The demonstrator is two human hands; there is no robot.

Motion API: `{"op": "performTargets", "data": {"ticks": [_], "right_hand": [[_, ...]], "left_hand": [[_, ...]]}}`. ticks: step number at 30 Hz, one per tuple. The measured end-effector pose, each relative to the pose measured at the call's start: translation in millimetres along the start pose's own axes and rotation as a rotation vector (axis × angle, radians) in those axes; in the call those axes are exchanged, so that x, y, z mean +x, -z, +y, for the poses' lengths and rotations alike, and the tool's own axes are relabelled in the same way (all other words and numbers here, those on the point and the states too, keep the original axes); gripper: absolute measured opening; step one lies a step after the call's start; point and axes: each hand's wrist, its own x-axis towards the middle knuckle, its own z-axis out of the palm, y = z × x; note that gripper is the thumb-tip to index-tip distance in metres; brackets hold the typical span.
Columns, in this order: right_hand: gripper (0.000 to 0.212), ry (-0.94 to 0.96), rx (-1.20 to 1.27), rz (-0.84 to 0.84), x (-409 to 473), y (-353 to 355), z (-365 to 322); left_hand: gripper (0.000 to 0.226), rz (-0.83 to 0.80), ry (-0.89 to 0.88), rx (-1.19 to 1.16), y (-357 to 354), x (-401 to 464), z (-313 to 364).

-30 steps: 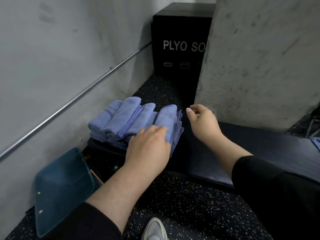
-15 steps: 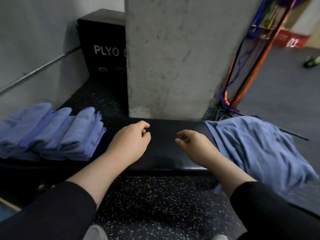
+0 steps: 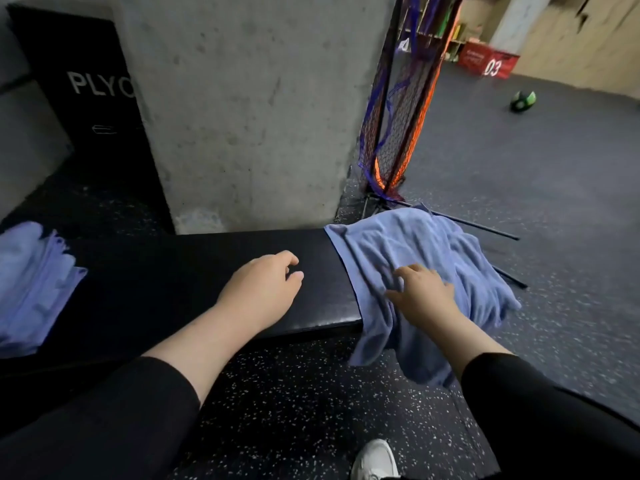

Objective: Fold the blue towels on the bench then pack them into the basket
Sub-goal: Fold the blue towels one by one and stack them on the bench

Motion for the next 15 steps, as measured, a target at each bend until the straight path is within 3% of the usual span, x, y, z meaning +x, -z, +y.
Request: {"op": "performTargets", "data": {"ticks": [11, 15], "right_hand": [[0.042, 0.151, -0.182, -0.016, 12.2, -38.0, -31.9], [0.018, 0.098, -0.169, 0.041, 14.4, -44.2, -46.1]], "left_hand": [[0.036, -0.064, -0.005, 0.039, -24.1, 9.1, 7.4], [0.036, -0.066, -0.008, 0.038, -24.0, 7.9, 3.3]]}}
